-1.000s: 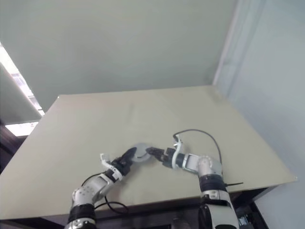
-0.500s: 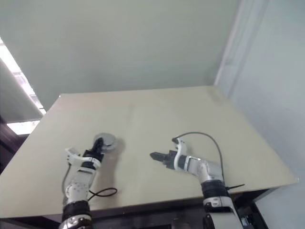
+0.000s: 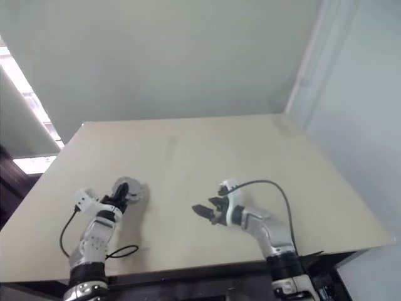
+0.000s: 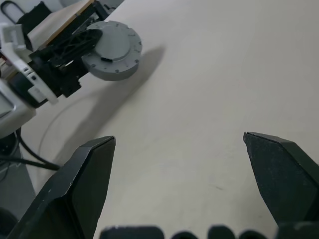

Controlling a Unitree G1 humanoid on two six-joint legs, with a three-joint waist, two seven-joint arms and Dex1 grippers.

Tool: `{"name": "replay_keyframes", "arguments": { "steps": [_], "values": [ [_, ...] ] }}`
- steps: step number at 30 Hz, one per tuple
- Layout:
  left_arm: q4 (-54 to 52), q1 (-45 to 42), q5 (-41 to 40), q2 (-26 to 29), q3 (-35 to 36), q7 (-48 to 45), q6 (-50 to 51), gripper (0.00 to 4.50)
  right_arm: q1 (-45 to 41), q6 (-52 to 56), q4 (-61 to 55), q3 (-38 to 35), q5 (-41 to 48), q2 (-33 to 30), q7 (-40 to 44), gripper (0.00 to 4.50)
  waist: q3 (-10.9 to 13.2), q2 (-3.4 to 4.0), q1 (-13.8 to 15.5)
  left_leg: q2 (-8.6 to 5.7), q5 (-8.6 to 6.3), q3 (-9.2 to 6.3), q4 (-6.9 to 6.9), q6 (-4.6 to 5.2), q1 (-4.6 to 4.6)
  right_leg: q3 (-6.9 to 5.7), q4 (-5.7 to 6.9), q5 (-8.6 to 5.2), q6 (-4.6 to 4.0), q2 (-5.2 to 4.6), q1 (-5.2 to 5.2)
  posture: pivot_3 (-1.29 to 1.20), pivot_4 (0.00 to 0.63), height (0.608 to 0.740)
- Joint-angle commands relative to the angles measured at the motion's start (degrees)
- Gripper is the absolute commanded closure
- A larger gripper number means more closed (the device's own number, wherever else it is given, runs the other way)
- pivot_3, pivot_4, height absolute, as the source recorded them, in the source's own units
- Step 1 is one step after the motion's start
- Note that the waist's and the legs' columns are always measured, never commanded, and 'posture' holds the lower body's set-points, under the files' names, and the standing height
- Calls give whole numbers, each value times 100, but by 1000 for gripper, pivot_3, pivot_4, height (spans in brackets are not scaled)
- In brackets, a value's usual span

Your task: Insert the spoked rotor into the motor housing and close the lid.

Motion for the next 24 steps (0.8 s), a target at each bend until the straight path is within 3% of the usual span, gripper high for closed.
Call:
{"name": "replay_keyframes", "arguments": {
  "steps": [1,24],
  "values": [
    [-215,-179,-30,123,22,-7,-182,2520,-58,-170,-246,45,-20,-8,56,0,0,-3,1,0,0,0,1,0,0,0,0,0,0,0,0,0,0,740],
    [243,-251,466,455,-75,311,-571,2520,-51,-265,-117,128,-208,5,-32,0,-4,-15,3,0,1,0,7,-1,6,-1,8,2,-2,0,5,0,0,740]
  ]
}}
